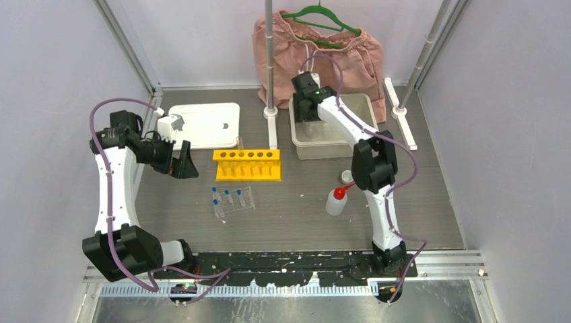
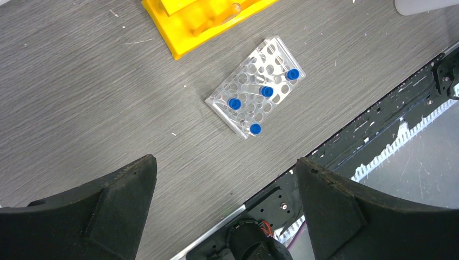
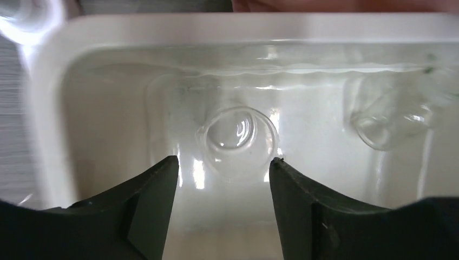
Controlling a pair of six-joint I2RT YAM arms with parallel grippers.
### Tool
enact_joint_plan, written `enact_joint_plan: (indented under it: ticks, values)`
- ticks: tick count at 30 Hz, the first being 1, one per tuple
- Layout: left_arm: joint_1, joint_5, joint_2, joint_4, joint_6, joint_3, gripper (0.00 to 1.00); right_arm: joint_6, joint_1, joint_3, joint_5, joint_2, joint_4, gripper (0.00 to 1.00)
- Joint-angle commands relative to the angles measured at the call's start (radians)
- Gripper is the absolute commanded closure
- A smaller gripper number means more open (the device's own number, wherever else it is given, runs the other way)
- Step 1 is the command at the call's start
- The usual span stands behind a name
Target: Organize the chemistry lab equipment
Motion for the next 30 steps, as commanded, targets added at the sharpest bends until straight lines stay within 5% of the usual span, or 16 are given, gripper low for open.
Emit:
enact_joint_plan:
  ticks: [1, 16, 30]
  values:
    - [0.007, 0.018, -0.023, -0.013, 0.012, 0.025, 0.00, 0.072, 0.004, 0.014, -0.001, -0.277, -0.033, 0.32]
    - [0.007, 0.039, -0.036, -0.037, 0.012, 0.034, 0.00, 0.337, -0.057, -0.750, 0.114, -0.831, -0.070, 0.59]
    - [0.007, 0.029, -0.029, -0.077, 0.015, 0.072, 0.00, 0.414, -0.127, -1.006, 0.066, -0.819, 0.064, 0.64]
